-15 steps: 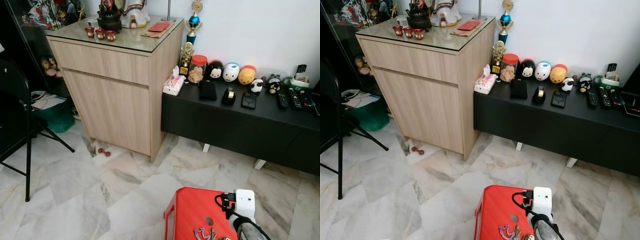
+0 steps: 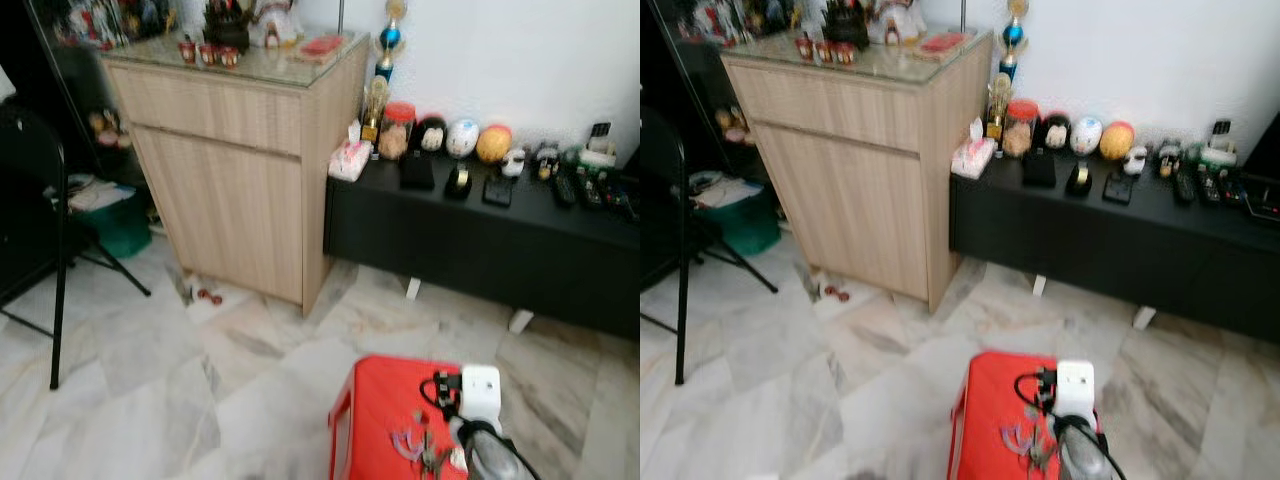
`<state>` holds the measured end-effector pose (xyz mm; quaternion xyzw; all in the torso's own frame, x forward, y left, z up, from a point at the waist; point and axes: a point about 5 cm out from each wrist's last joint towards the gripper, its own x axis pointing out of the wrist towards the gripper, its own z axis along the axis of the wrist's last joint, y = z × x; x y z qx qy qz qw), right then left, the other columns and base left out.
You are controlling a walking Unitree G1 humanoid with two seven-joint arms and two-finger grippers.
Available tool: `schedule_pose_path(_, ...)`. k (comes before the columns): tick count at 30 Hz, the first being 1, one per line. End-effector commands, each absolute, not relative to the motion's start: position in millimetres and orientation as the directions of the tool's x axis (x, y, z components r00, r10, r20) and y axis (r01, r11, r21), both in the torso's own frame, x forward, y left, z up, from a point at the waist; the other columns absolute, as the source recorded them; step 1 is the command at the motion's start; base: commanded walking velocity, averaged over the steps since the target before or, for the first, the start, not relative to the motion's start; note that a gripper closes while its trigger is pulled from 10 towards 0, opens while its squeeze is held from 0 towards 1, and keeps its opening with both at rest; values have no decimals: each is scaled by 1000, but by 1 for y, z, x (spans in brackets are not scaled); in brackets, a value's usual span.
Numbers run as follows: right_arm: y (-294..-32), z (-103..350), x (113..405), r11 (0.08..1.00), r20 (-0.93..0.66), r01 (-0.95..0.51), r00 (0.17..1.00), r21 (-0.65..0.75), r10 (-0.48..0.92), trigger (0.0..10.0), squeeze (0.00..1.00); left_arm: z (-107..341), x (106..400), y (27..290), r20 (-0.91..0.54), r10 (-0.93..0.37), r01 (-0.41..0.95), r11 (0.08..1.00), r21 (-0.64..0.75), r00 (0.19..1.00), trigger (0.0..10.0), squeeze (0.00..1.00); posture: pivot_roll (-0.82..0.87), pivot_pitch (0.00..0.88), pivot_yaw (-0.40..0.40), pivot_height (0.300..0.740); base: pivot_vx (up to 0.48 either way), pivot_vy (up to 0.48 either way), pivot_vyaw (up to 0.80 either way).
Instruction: Hang keys on a hook
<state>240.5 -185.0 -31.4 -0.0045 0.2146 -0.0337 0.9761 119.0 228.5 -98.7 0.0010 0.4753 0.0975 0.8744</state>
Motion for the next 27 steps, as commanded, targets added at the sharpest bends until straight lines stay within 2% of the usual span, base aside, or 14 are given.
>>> schedule_pose_path(1, -186, -30, 240, 997, -407, 71, 910, -25, -75, 10000, 0, -104, 109, 217, -860, 132, -140, 988, 71, 493, 10000, 0, 173, 0, -63, 617, 0, 0, 0)
schedule_pose_path(8, -184, -29, 240, 997, -406, 75, 911, -19, -77, 10000, 0, -104, 110, 219, -853, 156, -146, 985, 94, 498, 10000, 0, 175, 0, -62, 617, 0, 0, 0)
schedule_pose_path(12, -182, -28, 243, 997, -409, 72, 910, -10, -69, 10000, 0, -100, 111, 225, -798, 263, -283, 951, 122, 542, 10000, 0, 176, 0, -64, 617, 0, 0, 0)
schedule_pose_path(16, -182, -29, 243, 998, -415, 64, 907, -9, -63, 10000, 0, -96, 115, 227, -757, 301, -310, 941, 137, 581, 10000, 0, 187, 0, -68, 617, 0, 0, 0)
schedule_pose_path(17, -183, -29, 243, 998, -420, 67, 905, -9, -64, 10000, 0, -58, 180, 254, -553, 332, -318, 940, 126, 764, 10000, 0, 190, 0, -68, 617, 0, 0, 0)
schedule_pose_path(19, -183, -29, 243, 997, -424, 71, 903, -8, -67, 10000, 0, -25, 219, 270, -401, 337, -317, 941, 117, 852, 10000, 0, 189, 0, -68, 617, 0, 0, 0)
schedule_pose_path(23, -185, -31, 242, 995, -437, 97, 895, -1, -87, 10000, 0, 3, 246, 273, -254, 309, -266, 945, 192, 917, 10000, 0, 189, 0, -68, 617, 0, 0, 0)
schedule_pose_path(27, -190, -34, 240, 991, -465, 131, 878, -2, -117, 10000, 0, 27, 268, 257, -126, 174, -144, 965, 218, 977, 10000, 0, 193, 0, -72, 617, 0, 0, 0)
